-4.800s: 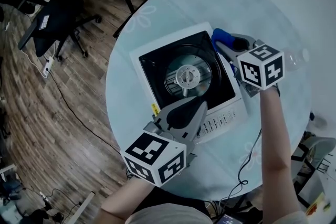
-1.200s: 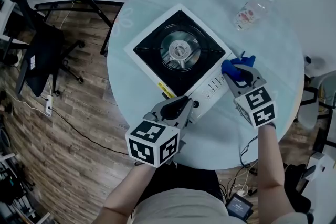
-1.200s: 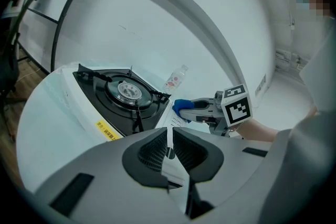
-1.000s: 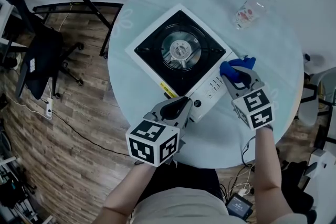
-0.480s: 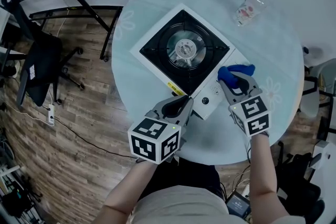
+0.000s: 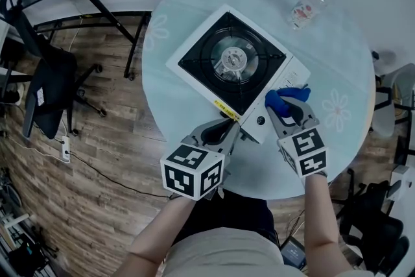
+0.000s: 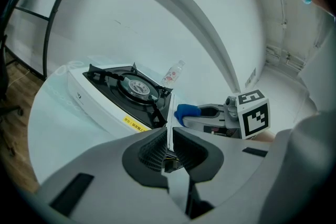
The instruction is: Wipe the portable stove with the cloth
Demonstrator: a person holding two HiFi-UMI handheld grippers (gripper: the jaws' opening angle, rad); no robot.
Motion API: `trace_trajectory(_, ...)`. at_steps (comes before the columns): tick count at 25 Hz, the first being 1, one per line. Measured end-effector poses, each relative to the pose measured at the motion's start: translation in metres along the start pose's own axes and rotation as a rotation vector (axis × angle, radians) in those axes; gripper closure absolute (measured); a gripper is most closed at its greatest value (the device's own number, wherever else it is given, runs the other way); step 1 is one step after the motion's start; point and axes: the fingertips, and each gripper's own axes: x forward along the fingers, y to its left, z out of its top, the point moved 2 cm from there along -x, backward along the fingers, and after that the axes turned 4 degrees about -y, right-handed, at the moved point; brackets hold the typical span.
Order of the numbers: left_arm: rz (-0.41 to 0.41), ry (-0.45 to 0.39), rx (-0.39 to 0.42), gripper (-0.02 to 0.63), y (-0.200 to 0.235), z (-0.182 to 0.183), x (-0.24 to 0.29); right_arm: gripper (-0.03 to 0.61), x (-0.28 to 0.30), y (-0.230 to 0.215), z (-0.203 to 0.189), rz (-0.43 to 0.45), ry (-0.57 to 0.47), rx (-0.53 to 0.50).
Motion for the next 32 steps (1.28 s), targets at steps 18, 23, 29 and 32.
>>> trace_trajectory(18, -0.030, 0.020, 0.018, 0.568, 0.005, -0.010, -0.020, 0.466, -0.005, 0.057, 0.001, 0.041, 0.018, -0.004)
trace_trajectory(23, -0.032, 0.008, 0.023, 0.568, 0.004, -0.006, -0.024, 0.466, -0.007, 0.063, -0.001, 0.028, 0.020, 0.009)
trace_trajectory(29, -0.024, 0.001, 0.010, 0.568, 0.008, -0.009, -0.031, 0.466, -0.010, 0.074, -0.001, 0.027, 0.011, 0.019)
trace_trajectory(32, -0.020, -0.005, 0.004, 0.568, 0.011, -0.009, -0.034, 0.466, -0.011, 0.078, 0.001, 0.019, 0.007, 0.022)
